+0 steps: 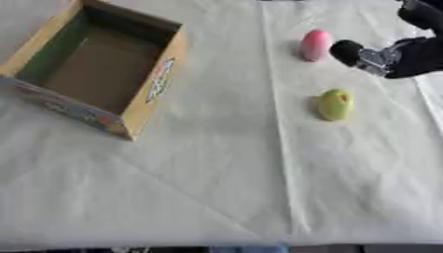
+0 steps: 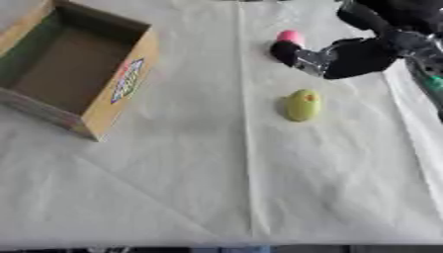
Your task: Pick up objects on the table and place them in the box.
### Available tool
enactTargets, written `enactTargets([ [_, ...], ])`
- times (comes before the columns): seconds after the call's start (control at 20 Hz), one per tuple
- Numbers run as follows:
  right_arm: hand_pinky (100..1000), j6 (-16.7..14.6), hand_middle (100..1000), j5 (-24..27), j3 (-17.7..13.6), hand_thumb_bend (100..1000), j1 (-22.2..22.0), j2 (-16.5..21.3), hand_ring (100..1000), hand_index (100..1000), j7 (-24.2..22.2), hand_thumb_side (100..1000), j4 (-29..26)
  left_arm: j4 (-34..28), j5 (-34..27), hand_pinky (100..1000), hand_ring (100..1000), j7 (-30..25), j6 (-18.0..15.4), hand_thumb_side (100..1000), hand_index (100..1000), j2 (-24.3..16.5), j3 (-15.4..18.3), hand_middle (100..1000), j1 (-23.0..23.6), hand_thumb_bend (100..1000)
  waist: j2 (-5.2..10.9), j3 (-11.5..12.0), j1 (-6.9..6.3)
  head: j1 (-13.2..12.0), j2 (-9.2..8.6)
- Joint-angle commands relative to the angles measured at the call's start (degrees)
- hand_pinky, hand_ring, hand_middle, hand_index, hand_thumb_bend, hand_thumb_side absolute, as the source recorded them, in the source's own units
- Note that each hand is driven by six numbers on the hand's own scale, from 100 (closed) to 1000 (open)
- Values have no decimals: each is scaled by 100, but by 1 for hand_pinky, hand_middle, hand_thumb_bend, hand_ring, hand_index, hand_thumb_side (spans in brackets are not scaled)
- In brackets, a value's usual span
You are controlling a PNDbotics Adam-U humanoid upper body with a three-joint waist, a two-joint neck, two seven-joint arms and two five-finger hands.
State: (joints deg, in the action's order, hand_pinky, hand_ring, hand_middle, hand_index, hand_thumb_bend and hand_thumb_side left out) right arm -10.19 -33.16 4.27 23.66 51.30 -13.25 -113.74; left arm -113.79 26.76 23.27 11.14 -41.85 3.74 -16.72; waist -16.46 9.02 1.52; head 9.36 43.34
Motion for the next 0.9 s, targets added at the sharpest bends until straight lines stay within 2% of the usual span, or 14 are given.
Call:
enactTargets([
  [0.05,871,-20,854,3,-79,429,46,214,822,860,-77,1000,-85,-80,-47,725,840,-5,-15,1000,852,-207,77,1000,-61,500,92,-6,-15,22,78],
  [0.2,874,-17,858,-47,-71,440,46,219,824,865,-152,986,-85,-80,-48,725,840,-13,-18,1000,852,-210,72,1000,-53,497,102,-5,-22,30,63],
  [0.35,877,2,863,-97,-67,450,37,217,828,871,-215,971,-85,-80,-50,725,840,-12,-18,1000,852,-210,76,1000,-48,495,100,2,-22,50,-46],
  [0.65,892,-115,879,-345,-32,534,-16,206,842,889,-566,754,-15,-80,-57,725,840,-19,-26,1000,851,-202,72,1000,-55,489,97,8,-13,58,-187],
  [0.75,892,-155,874,-422,-23,556,-38,177,842,879,-726,722,101,-80,-59,725,840,-20,-29,1000,851,-197,73,1000,-59,487,96,12,-14,68,-213],
  [0.8,896,-169,879,-450,-20,565,-46,164,844,878,-803,657,159,-80,-61,725,840,-21,-30,1000,851,-195,73,1000,-59,486,96,14,-15,73,-226],
  [0.85,898,-173,882,-488,-21,571,-52,155,845,879,-878,675,214,-80,-63,724,840,-22,-31,1000,851,-193,73,1000,-57,486,94,14,-16,77,-239],
  [0.9,898,-176,878,-528,-22,578,-54,143,843,878,-945,656,256,-80,-65,724,840,-24,-32,1000,851,-191,73,1000,-57,485,93,13,-16,80,-248],
])
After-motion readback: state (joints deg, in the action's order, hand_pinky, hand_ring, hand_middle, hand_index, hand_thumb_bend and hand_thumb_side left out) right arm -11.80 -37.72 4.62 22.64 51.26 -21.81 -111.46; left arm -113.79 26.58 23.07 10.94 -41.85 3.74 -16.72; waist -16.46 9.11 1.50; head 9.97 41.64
